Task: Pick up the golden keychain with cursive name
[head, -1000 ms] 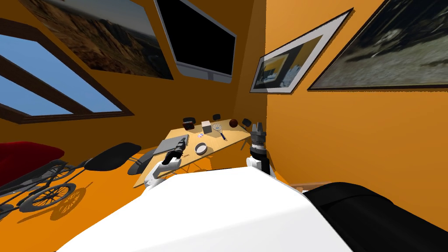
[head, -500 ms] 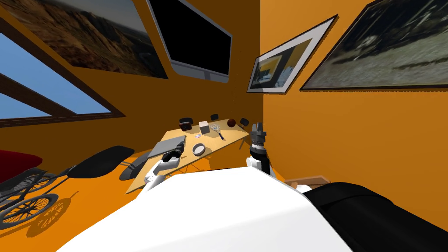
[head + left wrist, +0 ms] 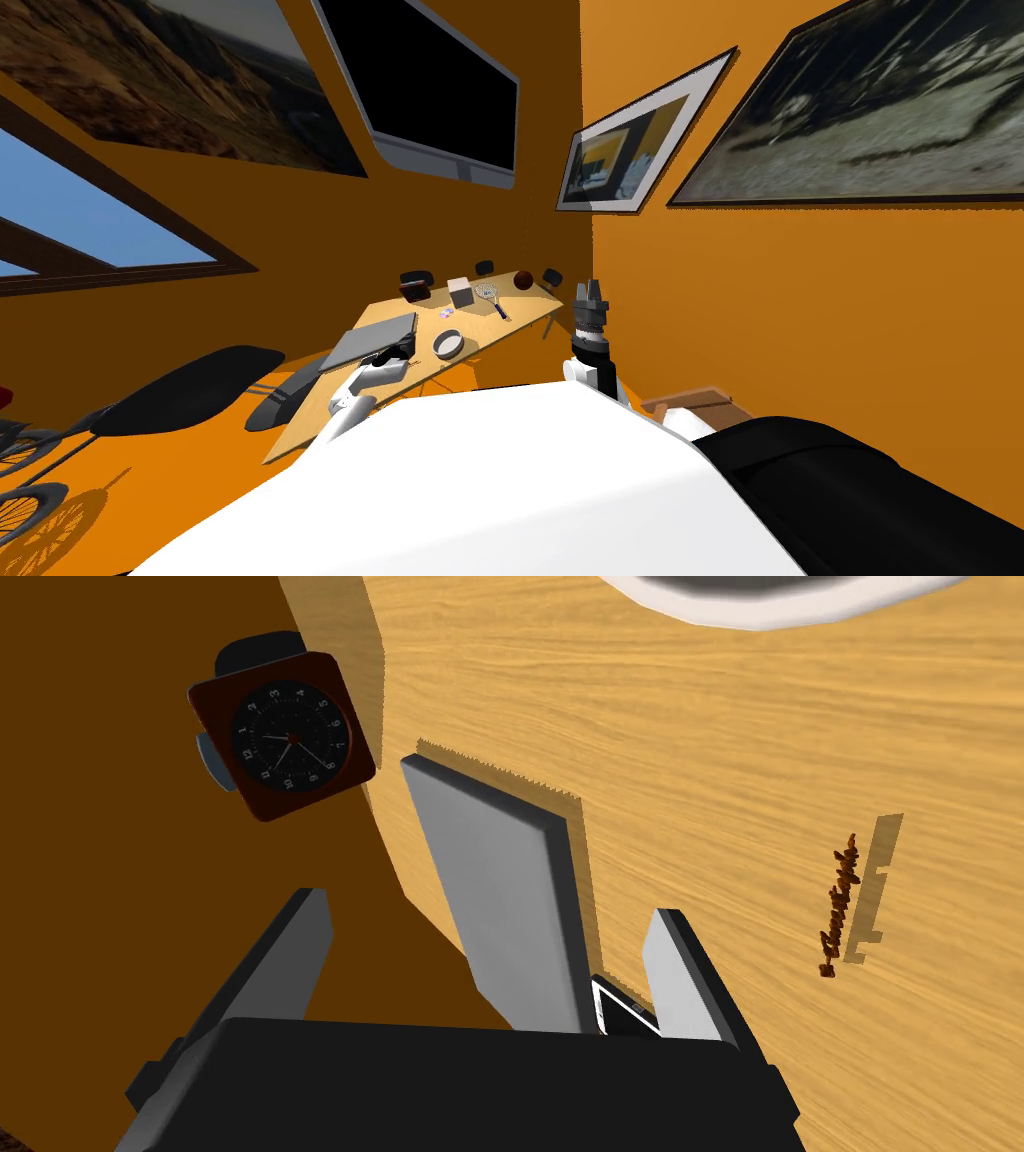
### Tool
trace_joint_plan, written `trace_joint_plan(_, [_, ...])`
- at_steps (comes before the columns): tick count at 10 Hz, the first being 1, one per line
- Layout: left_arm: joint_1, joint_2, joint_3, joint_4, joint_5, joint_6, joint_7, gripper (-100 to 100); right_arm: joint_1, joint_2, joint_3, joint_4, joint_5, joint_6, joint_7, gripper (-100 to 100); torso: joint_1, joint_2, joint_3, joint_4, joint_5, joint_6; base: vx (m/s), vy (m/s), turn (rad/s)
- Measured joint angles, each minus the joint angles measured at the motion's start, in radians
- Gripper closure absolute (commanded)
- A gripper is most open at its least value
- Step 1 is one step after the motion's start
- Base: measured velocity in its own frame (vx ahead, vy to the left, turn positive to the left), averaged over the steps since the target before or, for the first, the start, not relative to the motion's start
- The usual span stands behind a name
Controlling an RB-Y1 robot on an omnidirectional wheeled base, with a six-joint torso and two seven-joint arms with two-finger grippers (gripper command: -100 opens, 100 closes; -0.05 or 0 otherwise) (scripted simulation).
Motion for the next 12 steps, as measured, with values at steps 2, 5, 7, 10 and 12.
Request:
trace_joint_plan(2, [-0.019, 0.005, 0.002, 0.053, 0.0, 0.025, 0.01, -100, 0.0, 0.0, 0.0, 0.0, 0.0, 0.0, 0.0, 0, 0.001, 0.0, 0.0, 0.0, 0.0, -0.001, 0.0, -0.009, -0.059])
trace_joint_plan(5, [-0.042, 0.031, 0.008, 0.126, 0.011, 0.088, 0.035, -100, 0.0, 0.0, 0.0, 0.0, 0.0, 0.0, 0.0, 0, 0.0, 0.0, 0.0, 0.0, 0.0, 0.0, 0.0, -0.011, -0.095])
trace_joint_plan(7, [-0.064, 0.045, 0.007, 0.173, 0.02, 0.118, 0.043, -100, 0.0, 0.0, 0.0, 0.0, 0.0, 0.0, 0.0, 0, 0.001, 0.0, 0.0, 0.0, 0.0, -0.001, 0.002, -0.007, -0.073])
trace_joint_plan(10, [-0.1, 0.073, 0.009, 0.277, 0.032, 0.166, 0.063, -100, 0.0, 0.0, 0.0, 0.0, 0.0, 0.0, 0.0, 0, 0.001, 0.0, 0.0, 0.0, 0.0, 0.0, 0.002, -0.008, -0.087])
trace_joint_plan(12, [-0.115, 0.085, 0.012, 0.33, 0.032, 0.205, 0.082, -100, 0.0, 0.0, 0.0, 0.0, 0.0, 0.0, 0.0, 0, 0.001, 0.0, 0.0, 0.0, 0.0, 0.0, 0.002, -0.007, -0.111])
